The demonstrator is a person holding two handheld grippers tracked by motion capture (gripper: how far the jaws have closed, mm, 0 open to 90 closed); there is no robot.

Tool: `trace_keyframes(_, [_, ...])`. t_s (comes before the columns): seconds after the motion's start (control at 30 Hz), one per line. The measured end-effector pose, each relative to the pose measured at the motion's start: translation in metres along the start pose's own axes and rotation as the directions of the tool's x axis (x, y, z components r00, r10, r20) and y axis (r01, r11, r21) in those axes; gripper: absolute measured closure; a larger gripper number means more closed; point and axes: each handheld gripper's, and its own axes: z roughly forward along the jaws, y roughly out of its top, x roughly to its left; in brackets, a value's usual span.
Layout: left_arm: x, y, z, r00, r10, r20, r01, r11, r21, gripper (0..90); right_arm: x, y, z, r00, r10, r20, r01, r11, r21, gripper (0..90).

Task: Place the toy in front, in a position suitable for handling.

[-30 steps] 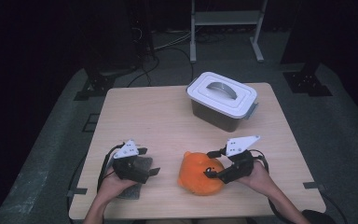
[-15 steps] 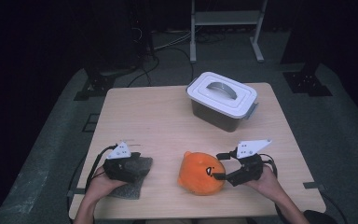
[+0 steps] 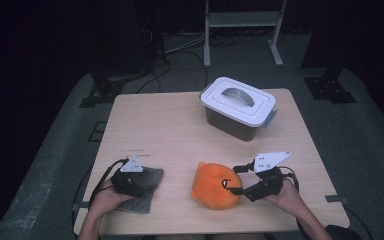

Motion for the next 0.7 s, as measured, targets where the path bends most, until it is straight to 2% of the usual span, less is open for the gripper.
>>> trace_keyframes(0.1, [0.0022, -0.0009, 0.0011, 0.9998, -0.018, 0.008, 0.018, 0.9998, -0.011, 35.8, 0.0006, -0.0010, 0.0000, 1.0000, -0.002, 0.001, 0.002, 1.000, 0.003, 26.8])
trace_keyframes(0.33, [0.0004, 0.0005, 0.0014, 0.9992, -0.026, -0.031, 0.026, 0.9997, 0.002, 42.4, 0.0020, -0.0018, 0.0019, 0.9999, -0.014, -0.001, 0.014, 1.000, 0.017, 26.3])
trace_keyframes(0.43, [0.0011, -0.0002, 0.0004, 0.9990, -0.025, -0.037, 0.025, 0.9997, -0.003, 49.4, 0.0011, -0.0032, 0.0023, 0.9998, -0.017, -0.004, 0.017, 1.000, 0.026, 25.7])
trace_keyframes(0.5, [0.0012, -0.0018, 0.0001, 0.9987, -0.036, -0.034, 0.035, 0.9991, -0.024, 55.4, 0.0001, -0.0052, 0.0036, 0.9999, -0.015, -0.007, 0.015, 0.999, 0.044, 25.4])
trace_keyframes(0.63, [0.0036, -0.0023, -0.0020, 0.9991, -0.031, -0.030, 0.030, 0.9989, -0.037, 70.9, -0.0023, -0.0072, 0.0051, 0.9997, 0.010, -0.022, -0.009, 0.999, 0.049, 25.4])
trace_keyframes(0.7, [0.0041, -0.0018, -0.0021, 0.9991, -0.035, -0.025, 0.034, 0.9987, -0.038, 73.6, -0.0021, -0.0074, 0.0058, 0.9997, 0.008, -0.022, -0.007, 0.999, 0.048, 25.5])
